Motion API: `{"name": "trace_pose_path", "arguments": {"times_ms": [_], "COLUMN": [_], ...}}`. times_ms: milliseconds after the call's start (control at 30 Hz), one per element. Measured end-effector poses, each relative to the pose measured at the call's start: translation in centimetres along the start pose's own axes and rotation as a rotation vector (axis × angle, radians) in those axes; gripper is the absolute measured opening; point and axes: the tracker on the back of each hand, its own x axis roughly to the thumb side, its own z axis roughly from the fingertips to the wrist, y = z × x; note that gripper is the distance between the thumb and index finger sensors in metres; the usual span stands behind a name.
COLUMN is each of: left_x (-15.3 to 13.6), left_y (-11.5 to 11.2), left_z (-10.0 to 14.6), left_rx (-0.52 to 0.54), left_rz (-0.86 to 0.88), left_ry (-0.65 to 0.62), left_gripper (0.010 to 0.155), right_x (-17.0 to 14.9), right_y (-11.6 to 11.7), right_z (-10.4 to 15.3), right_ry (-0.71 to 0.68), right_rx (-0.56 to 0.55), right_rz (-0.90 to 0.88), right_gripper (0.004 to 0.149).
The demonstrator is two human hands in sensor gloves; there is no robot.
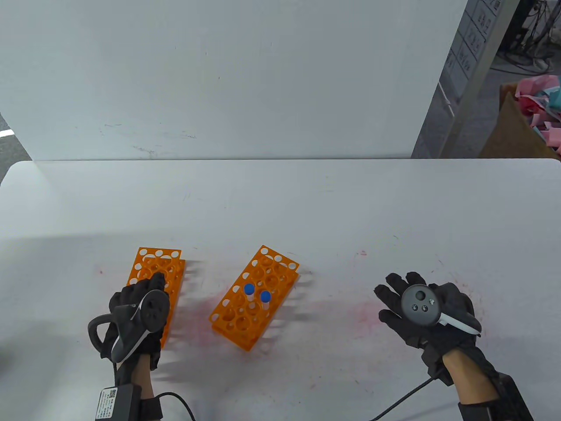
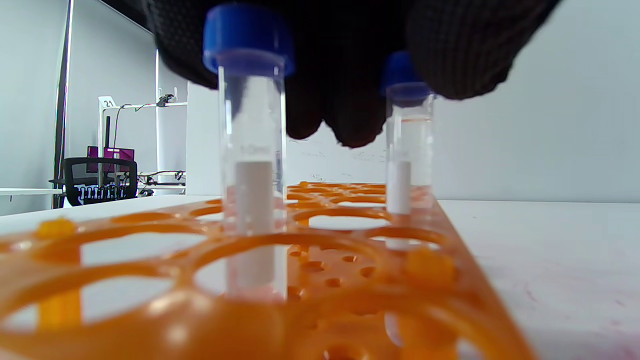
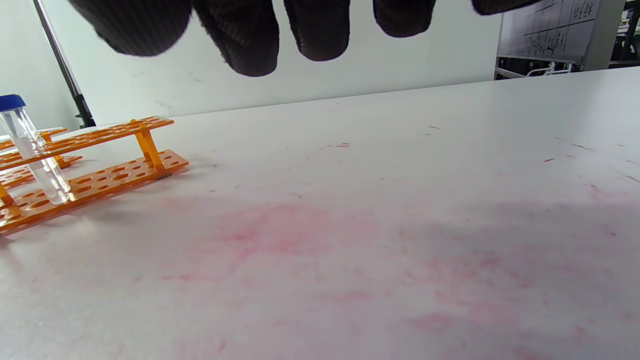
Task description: Transfer 4 test tubes between racks (Left hand only)
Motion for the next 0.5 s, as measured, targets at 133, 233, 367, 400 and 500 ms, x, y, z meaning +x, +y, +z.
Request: {"name": "trace_pose_path", "arguments": {"times_ms": [133,233,367,400,500], "left_x": [0.14,0.17,0.15,0.14,0.10], "left_y": [-0.02,-0.02,-0.06,-0.06,-0.04], "left_z": [0.04,0.03,0.04,0.04,0.05], "left_rx": [0.005,0.007,0.003,0.002,-0.002], "left_rz": [-0.003,-0.006,-0.001,-0.002,0.000], "left_ry": [0.002,0.005,0.008,0.009,0.009], "left_gripper": [0.051,0.051,0.051,0.051,0.051], "right_x": [-0.02,-0.05,-0.04,-0.05,-0.06], "right_y": [-0.02,-0.01,-0.04,-0.03,-0.05], "right_z": [0.01,0.03,0.05,0.04,0.05], "right_ry": [0.001,0.002,0.002,0.002,0.002], "right_rx": [0.001,0.002,0.003,0.003,0.004], "right_rz": [-0.003,-0.007,-0.008,-0.008,-0.010], "right_gripper": [0.061,0.061,0.061,0.061,0.061]}}
